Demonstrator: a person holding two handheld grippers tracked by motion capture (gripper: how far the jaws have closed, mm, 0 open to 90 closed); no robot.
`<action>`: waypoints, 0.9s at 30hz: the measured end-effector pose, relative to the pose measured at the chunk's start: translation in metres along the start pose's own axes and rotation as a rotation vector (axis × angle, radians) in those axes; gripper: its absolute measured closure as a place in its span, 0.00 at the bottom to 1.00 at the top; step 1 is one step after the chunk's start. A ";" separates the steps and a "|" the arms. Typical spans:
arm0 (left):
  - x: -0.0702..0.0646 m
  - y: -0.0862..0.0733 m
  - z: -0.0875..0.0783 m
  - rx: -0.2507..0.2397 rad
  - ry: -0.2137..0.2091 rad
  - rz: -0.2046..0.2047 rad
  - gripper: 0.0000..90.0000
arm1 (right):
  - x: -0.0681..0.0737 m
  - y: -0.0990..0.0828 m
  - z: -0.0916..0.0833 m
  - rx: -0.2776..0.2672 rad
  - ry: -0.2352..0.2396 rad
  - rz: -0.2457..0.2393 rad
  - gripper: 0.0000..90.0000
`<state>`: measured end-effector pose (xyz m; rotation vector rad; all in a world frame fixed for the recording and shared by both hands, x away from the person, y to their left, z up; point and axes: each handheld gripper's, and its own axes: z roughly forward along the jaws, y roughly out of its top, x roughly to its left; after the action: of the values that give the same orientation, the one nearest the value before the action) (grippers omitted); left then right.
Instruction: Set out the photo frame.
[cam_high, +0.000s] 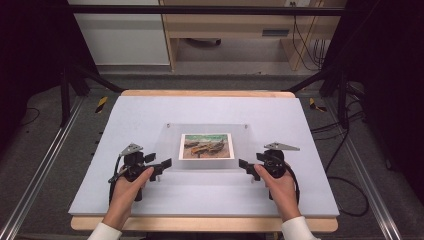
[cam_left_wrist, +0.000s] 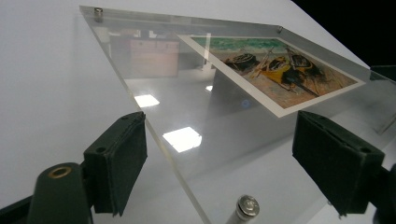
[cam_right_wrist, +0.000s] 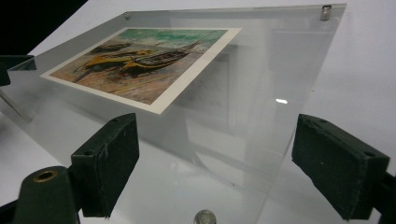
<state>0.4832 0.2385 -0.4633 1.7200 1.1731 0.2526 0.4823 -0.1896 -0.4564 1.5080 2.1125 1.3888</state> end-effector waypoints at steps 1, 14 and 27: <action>0.000 0.000 0.000 0.000 0.000 0.000 0.19 | 0.000 0.000 0.000 0.000 0.000 0.000 0.17; 0.005 -0.004 -0.001 0.012 -0.066 -0.055 0.20 | -0.005 -0.005 -0.002 0.016 0.060 0.095 0.16; 0.008 -0.003 0.001 0.010 -0.080 -0.062 0.22 | -0.005 -0.005 0.002 0.032 0.094 0.123 0.18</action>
<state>0.4856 0.2443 -0.4690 1.6842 1.1683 0.1386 0.4826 -0.1922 -0.4633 1.6415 2.1379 1.5018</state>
